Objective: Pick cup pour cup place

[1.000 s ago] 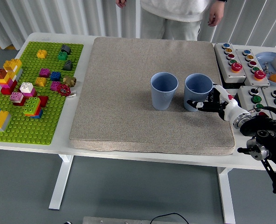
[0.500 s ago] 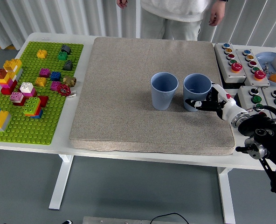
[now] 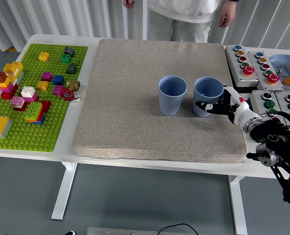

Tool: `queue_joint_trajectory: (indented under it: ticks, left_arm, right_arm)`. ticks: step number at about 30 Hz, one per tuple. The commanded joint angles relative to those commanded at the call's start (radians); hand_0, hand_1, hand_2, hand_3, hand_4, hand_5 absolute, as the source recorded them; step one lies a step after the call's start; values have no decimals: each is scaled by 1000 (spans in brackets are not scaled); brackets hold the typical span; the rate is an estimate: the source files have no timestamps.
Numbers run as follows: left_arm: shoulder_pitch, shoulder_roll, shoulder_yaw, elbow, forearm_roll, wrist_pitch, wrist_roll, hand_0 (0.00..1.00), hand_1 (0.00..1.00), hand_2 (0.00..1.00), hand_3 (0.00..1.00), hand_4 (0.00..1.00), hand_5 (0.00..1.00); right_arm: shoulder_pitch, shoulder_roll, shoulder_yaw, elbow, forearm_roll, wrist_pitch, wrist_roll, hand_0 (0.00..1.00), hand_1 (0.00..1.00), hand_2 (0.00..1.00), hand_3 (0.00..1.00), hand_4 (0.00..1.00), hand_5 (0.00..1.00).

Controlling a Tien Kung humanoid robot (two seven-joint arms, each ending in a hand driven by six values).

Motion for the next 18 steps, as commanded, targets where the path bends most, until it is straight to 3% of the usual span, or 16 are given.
queue_joint_trajectory:
  ticks: [18]
  left_arm:
    - [0, 2, 3, 0, -5, 0, -1, 763, 827, 870, 778, 518, 998]
  right_arm:
    - [6, -11, -14, 38, -27, -9, -12, 871, 822, 824, 803, 807, 136]
